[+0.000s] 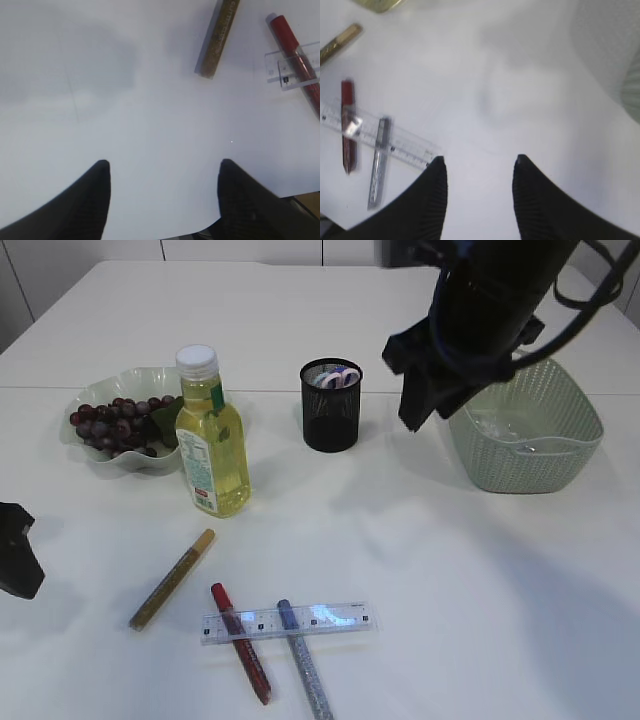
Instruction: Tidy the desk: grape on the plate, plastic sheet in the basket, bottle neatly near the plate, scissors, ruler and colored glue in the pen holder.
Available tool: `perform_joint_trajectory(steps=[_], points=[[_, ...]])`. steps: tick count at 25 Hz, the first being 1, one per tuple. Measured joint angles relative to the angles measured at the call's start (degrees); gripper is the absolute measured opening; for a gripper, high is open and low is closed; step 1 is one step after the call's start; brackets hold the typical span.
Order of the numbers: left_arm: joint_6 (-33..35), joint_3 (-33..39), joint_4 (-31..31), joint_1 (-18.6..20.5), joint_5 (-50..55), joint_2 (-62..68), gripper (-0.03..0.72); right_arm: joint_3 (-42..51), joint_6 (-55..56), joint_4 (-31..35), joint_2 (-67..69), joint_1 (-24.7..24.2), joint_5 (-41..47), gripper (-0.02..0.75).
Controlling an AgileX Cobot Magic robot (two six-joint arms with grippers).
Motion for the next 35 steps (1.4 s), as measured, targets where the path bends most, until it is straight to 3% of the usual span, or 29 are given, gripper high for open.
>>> perform_joint_trajectory(steps=[8,14,20,25,35], points=[[0.00,0.00,0.00,0.00,0.00,0.00,0.489,8.46,-17.22,-0.22,-1.07,12.28,0.00,0.352],[0.00,0.00,0.00,0.00,-0.75,0.00,0.489,8.89,-29.87,0.24,1.42,18.03,-4.69,0.352],[0.00,0.00,0.00,0.00,-2.57,0.00,0.489,8.93,-43.99,3.21,6.38,20.35,-11.28,0.379],[0.25,0.00,0.00,0.00,-3.62,0.00,0.489,8.93,-45.52,3.18,9.41,21.44,-17.25,0.470],[0.63,0.00,0.20,0.00,-4.52,0.00,0.489,7.27,-45.65,2.28,15.44,21.58,-16.16,0.482]])
